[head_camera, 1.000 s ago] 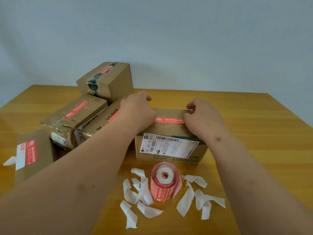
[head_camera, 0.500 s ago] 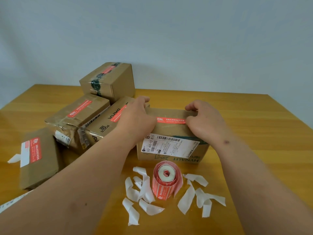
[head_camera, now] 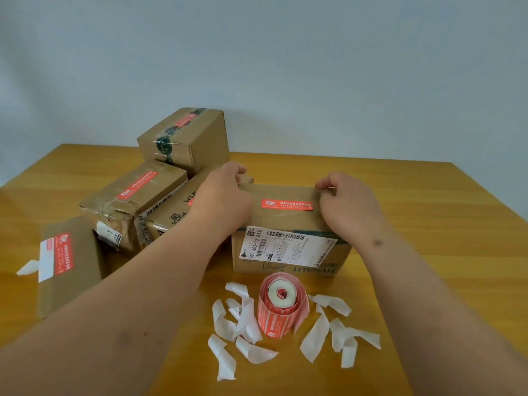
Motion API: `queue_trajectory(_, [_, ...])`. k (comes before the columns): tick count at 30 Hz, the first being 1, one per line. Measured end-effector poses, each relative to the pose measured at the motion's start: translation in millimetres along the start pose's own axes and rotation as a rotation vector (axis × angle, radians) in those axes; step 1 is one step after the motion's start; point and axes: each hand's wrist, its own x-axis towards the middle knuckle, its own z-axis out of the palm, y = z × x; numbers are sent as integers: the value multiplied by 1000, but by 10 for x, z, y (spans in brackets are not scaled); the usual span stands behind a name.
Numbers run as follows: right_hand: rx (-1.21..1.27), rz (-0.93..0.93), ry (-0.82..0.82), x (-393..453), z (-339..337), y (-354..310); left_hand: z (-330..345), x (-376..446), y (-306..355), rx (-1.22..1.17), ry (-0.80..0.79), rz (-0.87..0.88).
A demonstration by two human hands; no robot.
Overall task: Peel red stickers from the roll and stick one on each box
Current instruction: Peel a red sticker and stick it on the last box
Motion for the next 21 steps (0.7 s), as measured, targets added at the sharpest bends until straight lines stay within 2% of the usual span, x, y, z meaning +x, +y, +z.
queue_trajectory(2, [13, -29, -44, -42, -64, 51, -57, -55, -40, 36, -7, 25])
queue_trajectory(6, [-40, -17, -427, -159, -198, 77, -125, -213, -101, 98, -188, 51])
queue_trajectory(8, [-51, -9, -477, -194, -214, 89, -141, -254, -108, 84, -243, 47])
queue_trajectory(12, [-105, 9, -389, -230, -183, 101, -108, -265, -34, 76, -235, 69])
queue_trajectory(15, [-130, 42, -280, -238, -161, 125, -33, -197, 65, 164, -224, 91])
queue_trajectory(19, [-165, 79, -116, -175, -71, 193, 37, -31, 157, 329, -118, 131])
queue_trajectory(21, [-161, 62, -58, -87, 6, 195, 45, 62, 171, 372, -128, 143])
